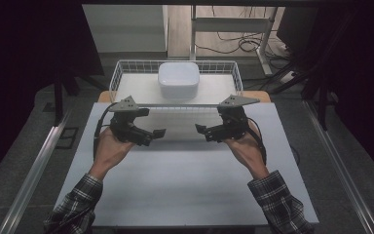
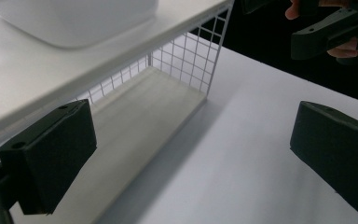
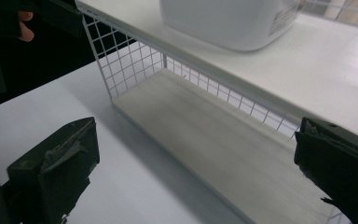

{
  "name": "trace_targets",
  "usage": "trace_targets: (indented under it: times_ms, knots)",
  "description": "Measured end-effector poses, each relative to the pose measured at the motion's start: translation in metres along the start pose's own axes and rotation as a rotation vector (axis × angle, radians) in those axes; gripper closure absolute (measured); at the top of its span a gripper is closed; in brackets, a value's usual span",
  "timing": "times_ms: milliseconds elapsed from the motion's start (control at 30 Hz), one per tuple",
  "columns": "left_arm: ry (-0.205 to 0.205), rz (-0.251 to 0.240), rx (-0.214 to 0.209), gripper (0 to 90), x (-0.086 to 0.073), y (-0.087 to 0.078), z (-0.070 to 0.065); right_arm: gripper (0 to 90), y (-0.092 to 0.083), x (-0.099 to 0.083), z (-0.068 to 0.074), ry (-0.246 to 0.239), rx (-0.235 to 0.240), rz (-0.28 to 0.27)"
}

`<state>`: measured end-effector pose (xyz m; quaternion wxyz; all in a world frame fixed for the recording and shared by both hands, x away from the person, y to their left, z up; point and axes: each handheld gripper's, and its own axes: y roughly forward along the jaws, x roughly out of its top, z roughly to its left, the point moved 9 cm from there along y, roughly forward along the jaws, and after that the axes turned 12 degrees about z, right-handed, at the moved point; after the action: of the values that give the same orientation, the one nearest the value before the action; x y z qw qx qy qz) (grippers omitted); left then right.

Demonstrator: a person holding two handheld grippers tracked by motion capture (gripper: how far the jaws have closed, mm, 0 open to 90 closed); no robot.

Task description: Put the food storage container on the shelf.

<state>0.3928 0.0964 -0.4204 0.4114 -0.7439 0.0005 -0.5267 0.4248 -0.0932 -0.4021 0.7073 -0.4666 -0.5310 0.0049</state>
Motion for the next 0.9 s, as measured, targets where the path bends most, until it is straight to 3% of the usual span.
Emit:
trace_targets:
  times_ms: [900]
  knots:
    - [0.028,0.042,-0.022,0.8,-0.064,0.037,-0.036,0.0,0.018,-0.054,0.026,-0.022,0.046,-0.004]
